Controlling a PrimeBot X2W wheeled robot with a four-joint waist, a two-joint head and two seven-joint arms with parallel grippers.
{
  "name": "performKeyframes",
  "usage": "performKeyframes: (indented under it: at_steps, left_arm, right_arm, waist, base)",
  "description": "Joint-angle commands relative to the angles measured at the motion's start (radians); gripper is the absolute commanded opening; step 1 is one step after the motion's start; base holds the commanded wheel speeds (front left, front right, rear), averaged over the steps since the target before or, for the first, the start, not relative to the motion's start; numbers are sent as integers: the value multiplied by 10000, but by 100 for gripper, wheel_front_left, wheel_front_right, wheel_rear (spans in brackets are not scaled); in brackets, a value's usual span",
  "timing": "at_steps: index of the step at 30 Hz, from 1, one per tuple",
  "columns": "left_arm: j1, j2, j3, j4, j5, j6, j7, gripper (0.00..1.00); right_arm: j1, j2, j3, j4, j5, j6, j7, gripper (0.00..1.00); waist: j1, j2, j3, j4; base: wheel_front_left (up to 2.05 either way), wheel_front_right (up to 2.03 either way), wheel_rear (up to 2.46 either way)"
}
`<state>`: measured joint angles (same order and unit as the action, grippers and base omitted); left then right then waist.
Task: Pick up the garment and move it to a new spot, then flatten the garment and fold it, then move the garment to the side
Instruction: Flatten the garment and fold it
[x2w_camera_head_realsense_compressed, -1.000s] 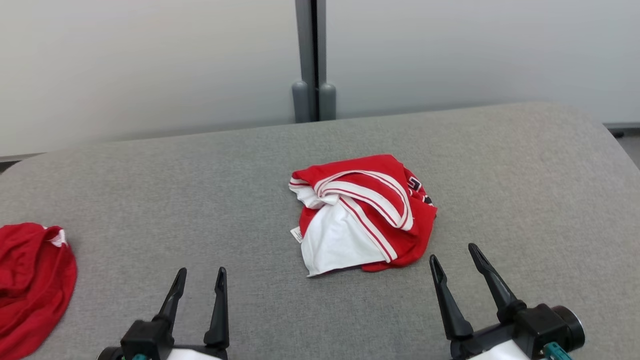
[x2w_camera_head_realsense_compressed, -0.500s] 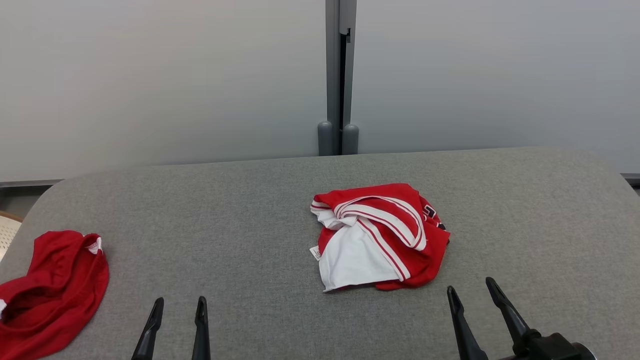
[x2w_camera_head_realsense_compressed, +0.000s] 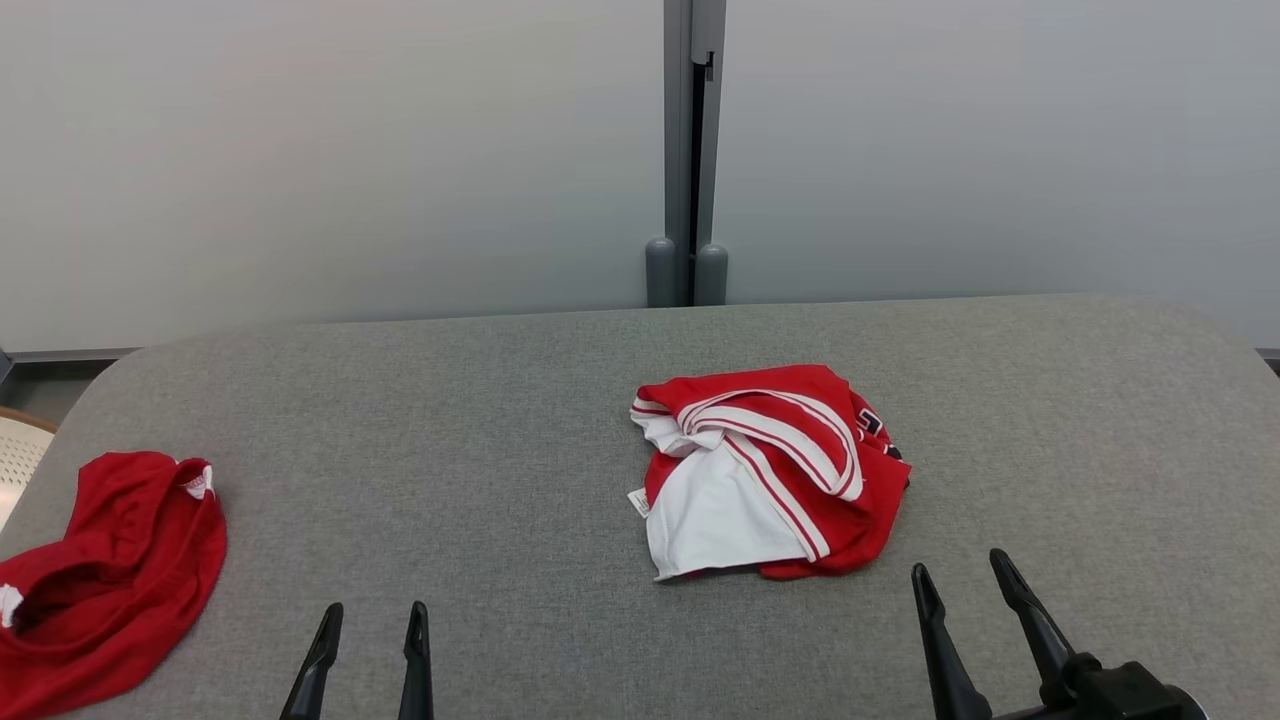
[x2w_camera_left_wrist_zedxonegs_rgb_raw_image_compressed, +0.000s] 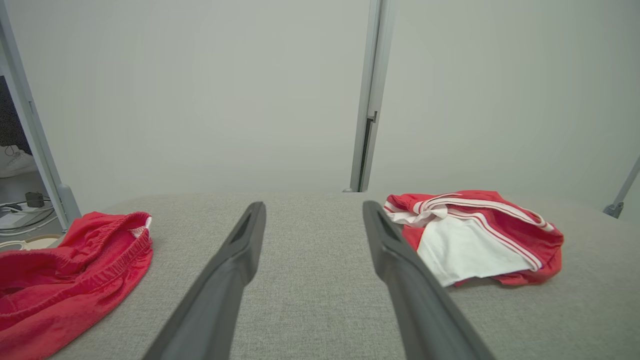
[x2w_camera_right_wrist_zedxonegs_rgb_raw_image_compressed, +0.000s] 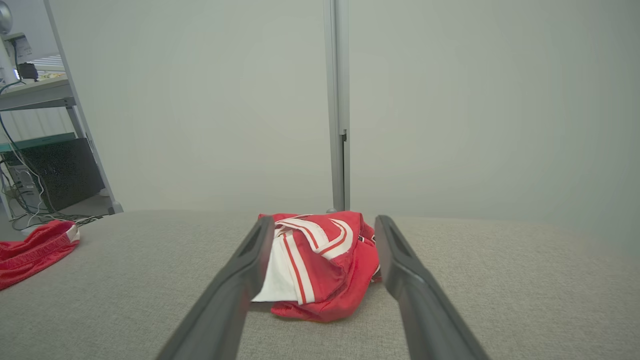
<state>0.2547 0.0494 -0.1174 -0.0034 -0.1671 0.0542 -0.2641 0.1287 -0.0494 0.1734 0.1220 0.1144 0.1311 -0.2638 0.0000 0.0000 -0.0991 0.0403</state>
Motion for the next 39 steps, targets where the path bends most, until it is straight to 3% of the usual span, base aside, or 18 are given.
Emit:
performKeyframes:
  at_steps: [1, 9, 15, 22, 29, 34, 39]
  left_arm:
    - [-91, 26, -6, 17, 55, 24, -4, 100]
    - [-190, 24, -97, 34, 154, -111, -5, 100]
    - [-531, 24, -497, 229, 34, -544, -5, 100]
    - [-1670, 24, -1689, 1130, -316, -1508, -5, 100]
    - [-3471, 37, -3483, 2599, -653, -1838, -3, 100]
    - [-4839, 122, -4879, 3912, -1990, -1837, -5, 100]
    - [-6170, 208, -5312, 4741, -3369, -1840, -5, 100]
  right_arm:
    - [5, -18, -9, 18, 18, -7, -14, 100]
    - [-116, -20, -39, 35, -57, -7, -14, 100]
    - [-328, -20, -330, -61, -173, -7, -14, 100]
    - [-805, -12, -893, -208, -11, -5, -14, 100]
    - [-1505, -20, -1085, -590, -139, -5, -13, 100]
    - [-1928, -17, -1074, -728, 62, -5, -13, 100]
    - [-2198, -15, -1028, -898, 291, -5, -13, 100]
  waist:
    - [0, 0, 18, 20]
    - [0, 0, 145, -29]
    - [0, 0, 484, -302]
    - [0, 0, 1258, -1117]
    - [0, 0, 2584, -2153]
    - [0, 0, 3390, -2817]
    - [0, 0, 4083, -3324]
  base:
    - [0, 0, 0]
    - [0, 0, 0]
    - [0, 0, 0]
    - [0, 0, 0]
    - [0, 0, 0]
    - [0, 0, 0]
    - [0, 0, 0]
